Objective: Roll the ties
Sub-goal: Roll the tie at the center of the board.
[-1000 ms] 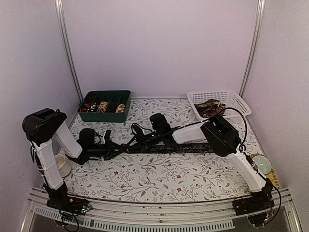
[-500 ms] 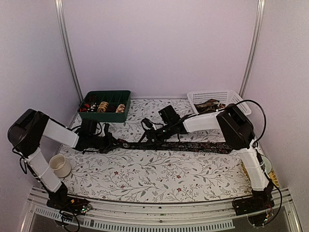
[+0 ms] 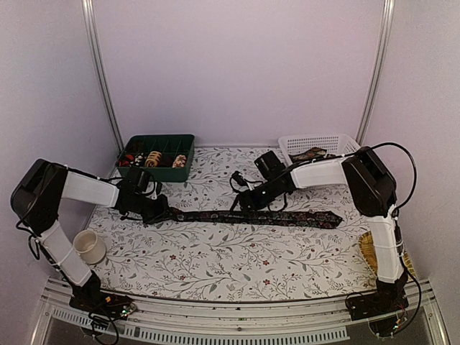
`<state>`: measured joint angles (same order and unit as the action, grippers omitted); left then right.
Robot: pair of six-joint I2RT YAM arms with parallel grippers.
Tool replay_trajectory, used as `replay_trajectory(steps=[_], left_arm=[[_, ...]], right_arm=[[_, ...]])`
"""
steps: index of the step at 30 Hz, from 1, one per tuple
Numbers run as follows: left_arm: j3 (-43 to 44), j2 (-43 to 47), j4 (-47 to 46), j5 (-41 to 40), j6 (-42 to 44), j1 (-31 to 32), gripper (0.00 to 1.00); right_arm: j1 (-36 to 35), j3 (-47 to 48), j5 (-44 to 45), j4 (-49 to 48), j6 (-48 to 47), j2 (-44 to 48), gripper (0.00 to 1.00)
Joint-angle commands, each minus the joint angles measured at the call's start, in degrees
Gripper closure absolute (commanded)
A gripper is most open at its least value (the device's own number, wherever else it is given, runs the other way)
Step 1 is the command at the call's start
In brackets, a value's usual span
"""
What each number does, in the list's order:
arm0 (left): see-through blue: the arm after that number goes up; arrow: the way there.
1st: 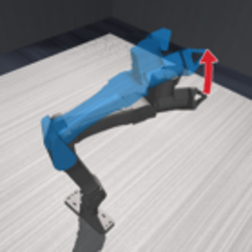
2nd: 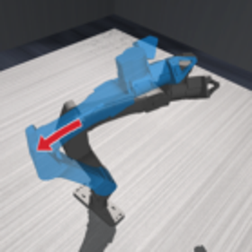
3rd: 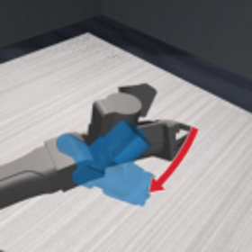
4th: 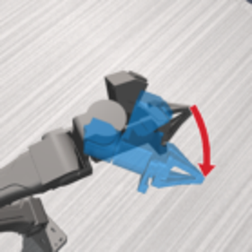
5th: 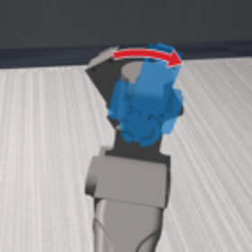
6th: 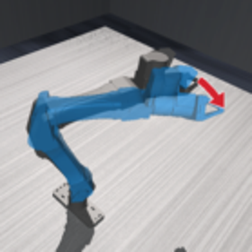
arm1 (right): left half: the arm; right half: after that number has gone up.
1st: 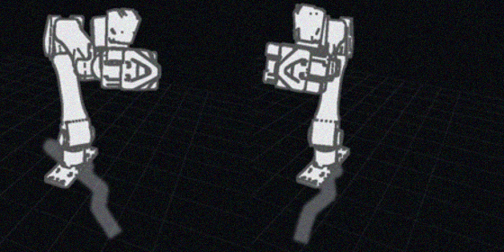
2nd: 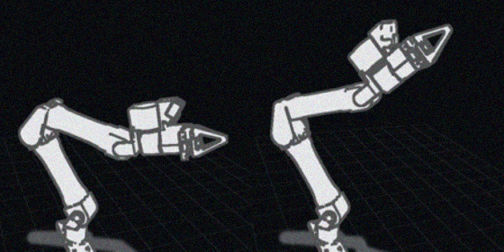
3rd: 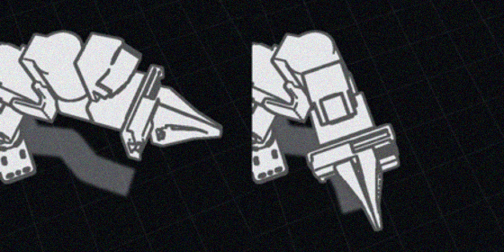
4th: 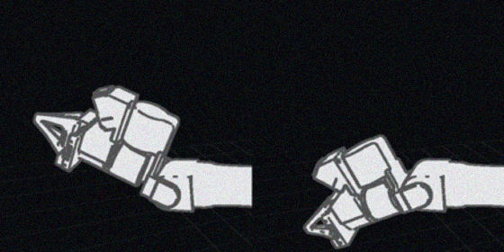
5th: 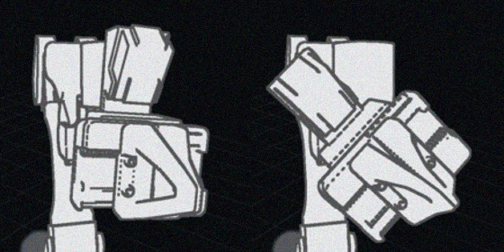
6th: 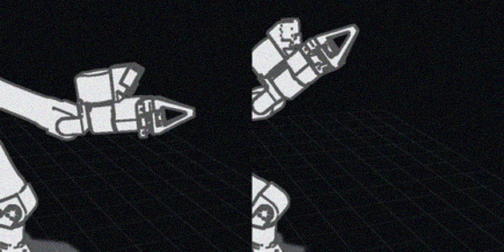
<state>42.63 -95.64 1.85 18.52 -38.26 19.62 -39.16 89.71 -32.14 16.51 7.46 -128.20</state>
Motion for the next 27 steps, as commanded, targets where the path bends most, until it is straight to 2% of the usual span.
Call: replay_trajectory(steps=[1, 11, 16, 22, 25, 27], left_arm=[[3.01, 1.21, 7.12, -7.15, 2.08, 1.76, 1.0], [6.15, 0.98, 11.86, -15.22, 2.24, 6.47, 1.0], [7.31, 1.87, 14.42, -20.05, 1.87, 9.46, 1.0], [7.6, 3.34, 14.11, -18.23, 3.53, 10.47, 1.0], [8.05, 3.25, 14.33, -17.04, 4.28, 9.87, 1.0], [8.61, 2.46, 14.78, -16.87, 4.54, 9.59, 1.0]], right_arm=[[-0.44, -4.38, 2.64, 4.32, -2.18, 5.59, 0.34], [-5.63, -12.06, 3.23, 4.19, -1.12, 9.4, 0.37], [-8.19, -17.58, 7.37, 2.83, 5.89, 13.38, 0.39], [-9.67, -22.78, 16.57, 2.34, 13.24, 18.68, 0.39], [-9.66, -22.68, 22.6, 3.52, 13.05, 19.62, 0.38], [-9.68, -22.21, 23.42, 3.63, 12.27, 19.59, 0.38]])
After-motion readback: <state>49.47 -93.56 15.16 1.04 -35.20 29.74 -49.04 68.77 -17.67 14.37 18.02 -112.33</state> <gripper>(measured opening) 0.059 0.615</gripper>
